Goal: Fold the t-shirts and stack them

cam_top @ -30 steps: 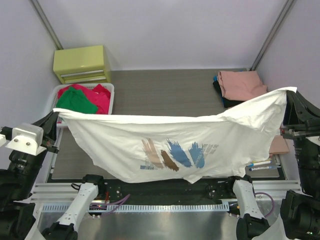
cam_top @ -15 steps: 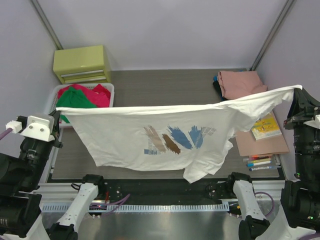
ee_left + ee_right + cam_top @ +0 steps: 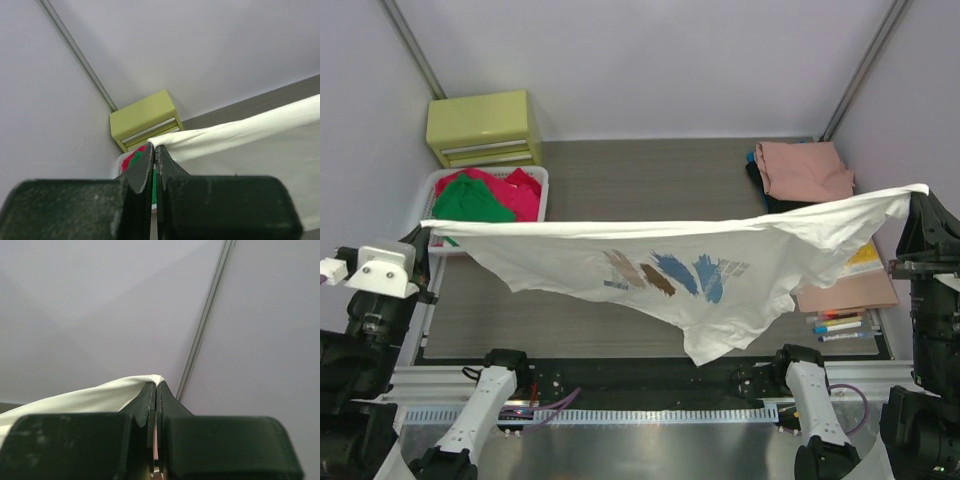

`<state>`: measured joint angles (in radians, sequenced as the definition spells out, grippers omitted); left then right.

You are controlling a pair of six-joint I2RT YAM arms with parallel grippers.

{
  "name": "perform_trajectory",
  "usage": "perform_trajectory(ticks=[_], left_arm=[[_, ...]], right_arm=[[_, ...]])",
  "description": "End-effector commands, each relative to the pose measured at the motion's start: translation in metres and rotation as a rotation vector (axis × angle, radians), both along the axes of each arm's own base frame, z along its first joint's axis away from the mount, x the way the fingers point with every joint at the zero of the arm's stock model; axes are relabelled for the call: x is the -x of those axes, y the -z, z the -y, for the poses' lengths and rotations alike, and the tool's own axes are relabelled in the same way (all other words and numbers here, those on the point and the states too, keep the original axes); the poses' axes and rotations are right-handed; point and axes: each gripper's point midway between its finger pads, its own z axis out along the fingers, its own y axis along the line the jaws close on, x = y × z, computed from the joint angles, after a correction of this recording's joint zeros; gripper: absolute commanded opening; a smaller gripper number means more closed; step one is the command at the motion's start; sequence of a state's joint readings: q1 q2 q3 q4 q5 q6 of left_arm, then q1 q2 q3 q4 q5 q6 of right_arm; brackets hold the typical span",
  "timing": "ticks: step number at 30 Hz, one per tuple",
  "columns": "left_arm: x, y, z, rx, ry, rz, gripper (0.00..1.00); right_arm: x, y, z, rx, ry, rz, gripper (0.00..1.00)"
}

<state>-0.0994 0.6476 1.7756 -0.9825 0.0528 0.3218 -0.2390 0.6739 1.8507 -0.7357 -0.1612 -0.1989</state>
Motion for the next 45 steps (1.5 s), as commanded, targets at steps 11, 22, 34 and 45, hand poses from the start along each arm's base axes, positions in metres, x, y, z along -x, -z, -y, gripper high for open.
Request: perform_trajectory(ticks=[11,22,34,45], left_arm=[[0.026,-0.119,-0.014,0.060,-0.060,0.260,0.00],[-0.015,-0.104,-0.012,0.059,-0.072,0.174,0.00],[0.019,-0.099,-0.018,0.073,-0.083,0.233,0.00],[0.047,-0.103,-0.018,0.084,-0.071,0.280,0.00]], right_arm=[[0.049,-0.109,-0.018,0.030,-0.025,0.296,0.01],[0.014,-0.111,-0.001,0.030,0.021,0.249,0.01],[0.056,-0.107,-0.003,0.030,0.068,0.312,0.01],[0.087,-0.110,-0.005,0.052,0.109,0.362,0.01]])
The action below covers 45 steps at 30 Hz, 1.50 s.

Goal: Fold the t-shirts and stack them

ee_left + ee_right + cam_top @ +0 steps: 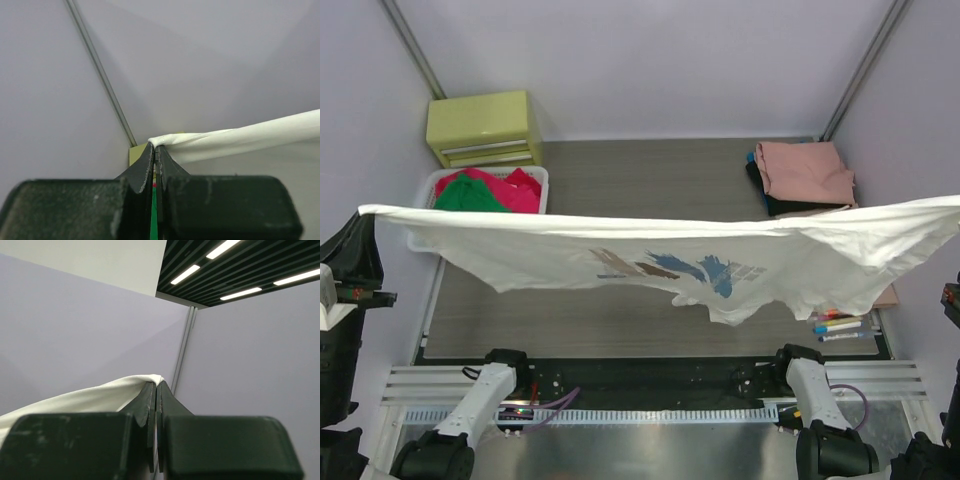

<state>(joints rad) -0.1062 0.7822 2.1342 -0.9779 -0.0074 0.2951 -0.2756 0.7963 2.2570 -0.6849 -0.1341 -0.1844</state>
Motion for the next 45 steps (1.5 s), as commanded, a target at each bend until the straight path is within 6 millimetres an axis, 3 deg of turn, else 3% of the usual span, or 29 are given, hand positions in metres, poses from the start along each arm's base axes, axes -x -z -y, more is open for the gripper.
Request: perform_trajectory(ticks=[1,3,5,9,10,12,15,17,20,23,24,25,27,28,30,31,34,38,41,42,45], left_arm=[[0.006,-0.015,-0.004,0.021,-0.020,0.052,0.00],[0.001,-0.017,-0.001,0.025,-0.008,0.047,0.00],[-0.017,-0.014,0.000,0.028,-0.007,0.013,0.00],[-0.065,0.005,0.007,0.018,0.001,-0.089,0.00],[-0.084,0.018,0.008,0.013,-0.006,-0.136,0.00],[-0.100,0.024,0.008,0.002,-0.013,-0.148,0.00],[-0.113,0.032,0.012,0.004,0.001,-0.159,0.00],[-0.115,0.034,0.012,0.019,0.001,-0.172,0.00],[-0.139,0.055,0.015,0.025,0.001,-0.267,0.00],[-0.177,0.095,0.027,0.017,0.046,-0.395,0.00],[-0.187,0.106,0.029,0.017,0.052,-0.422,0.00],[-0.202,0.136,0.032,0.016,0.057,-0.492,0.00],[-0.217,0.156,0.038,0.019,0.084,-0.526,0.00],[-0.226,0.179,0.041,0.016,0.091,-0.578,0.00],[-0.239,0.199,0.045,0.014,0.108,-0.613,0.00],[-0.246,0.219,0.047,0.012,0.113,-0.662,0.00],[-0.264,0.258,0.051,0.007,0.123,-0.745,0.00],[-0.283,0.292,0.054,0.004,0.126,-0.794,0.00],[-0.292,0.305,0.060,0.015,0.156,-0.815,0.00],[-0.296,0.313,0.062,0.019,0.162,-0.833,0.00],[-0.305,0.325,0.066,0.027,0.168,-0.850,0.00]], right_arm=[[0.003,-0.010,0.010,-0.016,0.050,0.036,0.01],[-0.002,-0.011,0.009,-0.016,0.040,0.029,0.01],[-0.021,-0.008,0.008,-0.024,-0.004,-0.014,0.01],[-0.081,0.009,0.018,-0.064,-0.042,-0.147,0.01],[-0.094,0.013,0.021,-0.075,-0.044,-0.173,0.01],[-0.126,0.023,0.029,-0.095,-0.053,-0.237,0.01],[-0.146,0.034,0.029,-0.106,-0.085,-0.280,0.01],[-0.149,0.035,0.029,-0.112,-0.091,-0.283,0.01],[-0.177,0.051,0.031,-0.140,-0.123,-0.359,0.01],[-0.222,0.087,0.039,-0.190,-0.150,-0.478,0.01],[-0.241,0.108,0.043,-0.211,-0.155,-0.528,0.01],[-0.251,0.120,0.043,-0.225,-0.173,-0.553,0.01],[-0.276,0.154,0.047,-0.250,-0.187,-0.621,0.01],[-0.284,0.167,0.048,-0.261,-0.198,-0.652,0.01],[-0.303,0.199,0.050,-0.284,-0.209,-0.713,0.01],[-0.310,0.212,0.051,-0.294,-0.215,-0.738,0.01],[-0.329,0.254,0.051,-0.323,-0.244,-0.815,0.01],[-0.353,0.306,0.052,-0.340,-0.255,-0.894,0.01],[-0.366,0.324,0.051,-0.335,-0.255,-0.903,0.01],[-0.372,0.342,0.047,-0.334,-0.253,-0.933,0.01],[-0.388,0.367,0.041,-0.326,-0.244,-0.973,0.01]])
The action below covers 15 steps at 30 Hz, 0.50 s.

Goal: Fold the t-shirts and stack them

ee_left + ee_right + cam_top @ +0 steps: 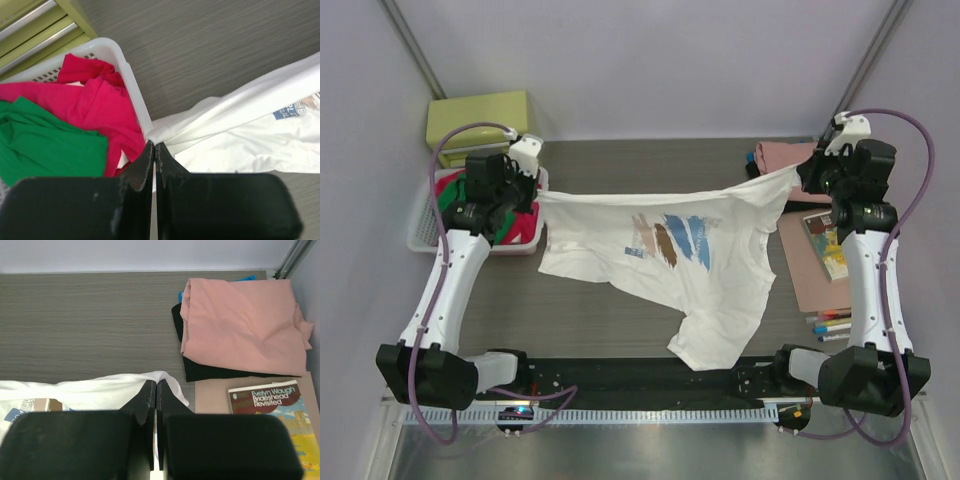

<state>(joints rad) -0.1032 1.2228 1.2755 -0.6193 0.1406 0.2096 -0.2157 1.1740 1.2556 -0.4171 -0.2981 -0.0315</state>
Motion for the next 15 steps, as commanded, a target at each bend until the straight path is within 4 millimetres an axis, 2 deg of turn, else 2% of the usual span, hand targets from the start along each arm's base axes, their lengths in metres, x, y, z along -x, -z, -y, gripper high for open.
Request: perform_trajectory(ticks=[1,4,6,7,8,9,10,12,13,14,15], left_arm=[[-0.028,-0.009,0.008,0.035,0.010,0.088,0.00],[-0.038,0.008,0.009,0.009,0.012,0.068,0.00],[-0.044,0.015,0.009,-0.008,0.016,0.062,0.00],[-0.047,0.019,0.009,-0.014,0.013,0.055,0.00],[-0.050,0.024,0.008,-0.022,0.014,0.045,0.00],[-0.053,0.026,0.008,-0.026,0.009,0.048,0.00],[-0.056,0.028,0.008,-0.029,0.009,0.049,0.00],[-0.062,0.028,0.008,-0.034,0.007,0.061,0.00],[-0.066,0.026,0.007,-0.037,0.004,0.064,0.00],[-0.071,0.032,0.006,-0.042,-0.001,0.048,0.00],[-0.077,0.023,0.006,-0.042,-0.007,0.063,0.00]], right_arm=[[-0.032,-0.007,-0.009,0.061,-0.001,0.101,0.01],[-0.049,0.010,-0.024,0.092,-0.016,0.077,0.01],[-0.061,0.014,-0.032,0.103,-0.025,0.076,0.01],[-0.068,0.025,-0.036,0.103,-0.028,0.053,0.01],[-0.075,0.020,-0.038,0.106,-0.021,0.070,0.01],[-0.079,0.021,-0.039,0.105,-0.017,0.072,0.01],[-0.088,0.030,-0.040,0.109,-0.011,0.052,0.01],[-0.100,0.028,-0.037,0.120,0.003,0.057,0.01],[-0.109,0.037,-0.034,0.141,0.010,0.038,0.01],[-0.116,0.031,-0.045,0.162,0.000,0.051,0.01],[-0.120,0.031,-0.046,0.173,0.001,0.053,0.01]])
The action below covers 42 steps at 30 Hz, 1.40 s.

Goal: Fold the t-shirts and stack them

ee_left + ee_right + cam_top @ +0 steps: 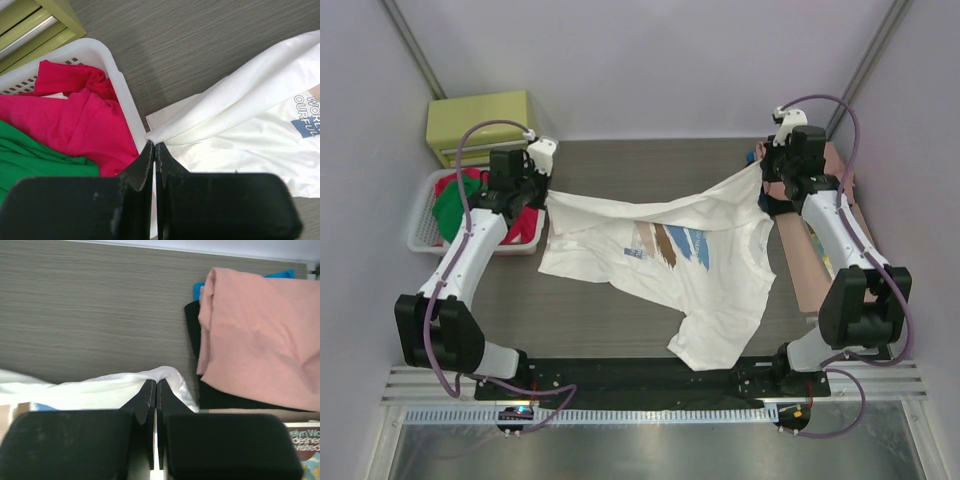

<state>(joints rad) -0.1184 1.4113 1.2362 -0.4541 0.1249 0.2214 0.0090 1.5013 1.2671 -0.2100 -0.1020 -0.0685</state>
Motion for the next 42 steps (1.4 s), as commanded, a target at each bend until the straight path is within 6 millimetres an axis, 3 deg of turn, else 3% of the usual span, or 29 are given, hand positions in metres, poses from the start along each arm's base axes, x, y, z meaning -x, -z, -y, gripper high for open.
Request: perform_trajectory(ticks=[1,8,13,15,17,18,19,22,33,35,36,38,39,42], left_arm=[[-0.034,-0.035,-0.001,-0.015,-0.015,0.126,0.00],[-0.068,-0.042,0.008,0.019,-0.012,0.125,0.00],[-0.084,-0.028,0.007,-0.004,-0.020,0.106,0.00],[-0.092,-0.026,0.004,-0.021,-0.033,0.112,0.00],[-0.102,-0.016,0.002,-0.036,-0.045,0.092,0.00],[-0.106,-0.013,0.002,-0.040,-0.048,0.090,0.00],[-0.110,-0.002,0.001,-0.047,-0.050,0.071,0.00],[-0.121,0.003,0.000,-0.052,-0.063,0.077,0.00],[-0.153,0.039,-0.010,-0.092,-0.144,0.078,0.00],[-0.160,0.039,-0.011,-0.087,-0.153,0.072,0.00],[-0.166,0.027,-0.009,-0.069,-0.163,0.094,0.00],[-0.171,0.030,-0.008,-0.059,-0.169,0.077,0.00],[-0.180,0.013,-0.006,-0.049,-0.173,0.109,0.00],[-0.194,0.006,-0.006,-0.054,-0.178,0.110,0.00]], right_arm=[[-0.038,-0.055,0.003,0.081,0.041,0.174,0.01],[-0.078,-0.059,0.013,0.128,0.096,0.185,0.01],[-0.103,-0.056,0.020,0.157,0.130,0.197,0.01],[-0.116,-0.040,0.022,0.164,0.140,0.169,0.01],[-0.124,-0.039,0.024,0.167,0.153,0.170,0.01],[-0.129,-0.026,0.023,0.166,0.156,0.149,0.01],[-0.133,-0.028,0.025,0.167,0.166,0.157,0.01],[-0.143,-0.012,0.028,0.174,0.183,0.146,0.01],[-0.162,0.024,0.038,0.250,0.261,0.148,0.01],[-0.164,0.027,0.039,0.259,0.271,0.144,0.01],[-0.164,0.028,0.040,0.258,0.272,0.143,0.01],[-0.164,0.030,0.038,0.256,0.268,0.137,0.01],[-0.165,0.031,0.039,0.257,0.271,0.134,0.01],[-0.167,0.039,0.040,0.270,0.271,0.117,0.01]])
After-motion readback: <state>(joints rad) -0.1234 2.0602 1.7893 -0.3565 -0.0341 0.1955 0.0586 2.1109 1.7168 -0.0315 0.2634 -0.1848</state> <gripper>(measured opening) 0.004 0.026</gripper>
